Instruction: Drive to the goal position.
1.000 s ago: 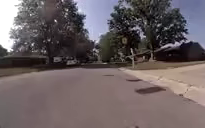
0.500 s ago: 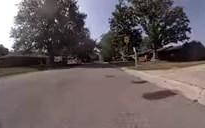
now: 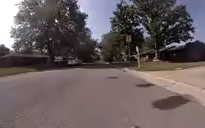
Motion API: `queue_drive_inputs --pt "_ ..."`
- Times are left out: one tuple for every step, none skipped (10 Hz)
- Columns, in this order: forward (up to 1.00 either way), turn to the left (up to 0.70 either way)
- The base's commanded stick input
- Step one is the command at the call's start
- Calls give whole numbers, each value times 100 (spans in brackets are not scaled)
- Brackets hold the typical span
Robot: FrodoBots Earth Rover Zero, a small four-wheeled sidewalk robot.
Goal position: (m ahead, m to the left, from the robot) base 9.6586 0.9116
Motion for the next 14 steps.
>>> queue_drive_inputs --pt "66 3" --pt "66 3" --pt "66 3" --pt "66 3" --pt "66 3" --pt "66 3" --pt "66 3" --pt "66 3" --pt "66 3" --pt "66 3" --pt "66 3" --pt "66 3" --pt "66 3" --pt "66 -10"
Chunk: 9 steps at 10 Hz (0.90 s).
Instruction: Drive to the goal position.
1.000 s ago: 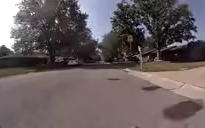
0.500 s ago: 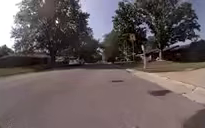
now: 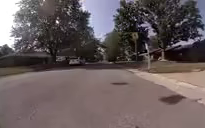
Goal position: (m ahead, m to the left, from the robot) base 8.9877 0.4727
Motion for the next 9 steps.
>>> queue_drive_inputs --pt "66 -33" --pt "66 -33" --pt "66 -16" --pt "66 0" --pt "66 0" --pt "66 0" --pt "66 0" --pt "66 0" --pt "66 0"
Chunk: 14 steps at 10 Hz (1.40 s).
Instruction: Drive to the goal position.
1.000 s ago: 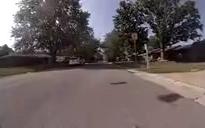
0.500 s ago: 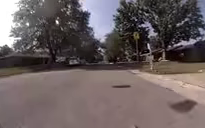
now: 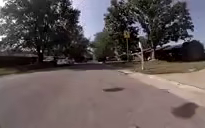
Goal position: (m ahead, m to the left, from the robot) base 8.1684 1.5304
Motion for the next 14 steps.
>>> queue_drive_inputs --pt "66 0" --pt "66 0" --pt "66 0" --pt "66 0" --pt "66 0" --pt "66 1" --pt "66 3" --pt "66 3" --pt "66 3" --pt "66 3" --pt "66 3" --pt "66 3" --pt "66 3" --pt "66 3"
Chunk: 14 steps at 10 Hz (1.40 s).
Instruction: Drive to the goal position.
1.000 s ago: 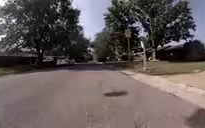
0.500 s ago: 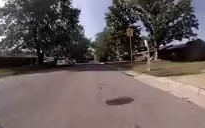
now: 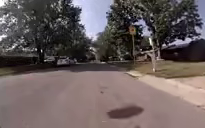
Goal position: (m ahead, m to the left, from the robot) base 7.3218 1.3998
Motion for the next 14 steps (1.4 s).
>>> queue_drive_inputs --pt "66 3" --pt "66 3" --pt "66 3" --pt "66 3" --pt "66 3" --pt "66 3" --pt "66 3" --pt "66 3" --pt "66 3" --pt "66 3" --pt "66 3" --pt "66 3" --pt "66 3" --pt "66 3"
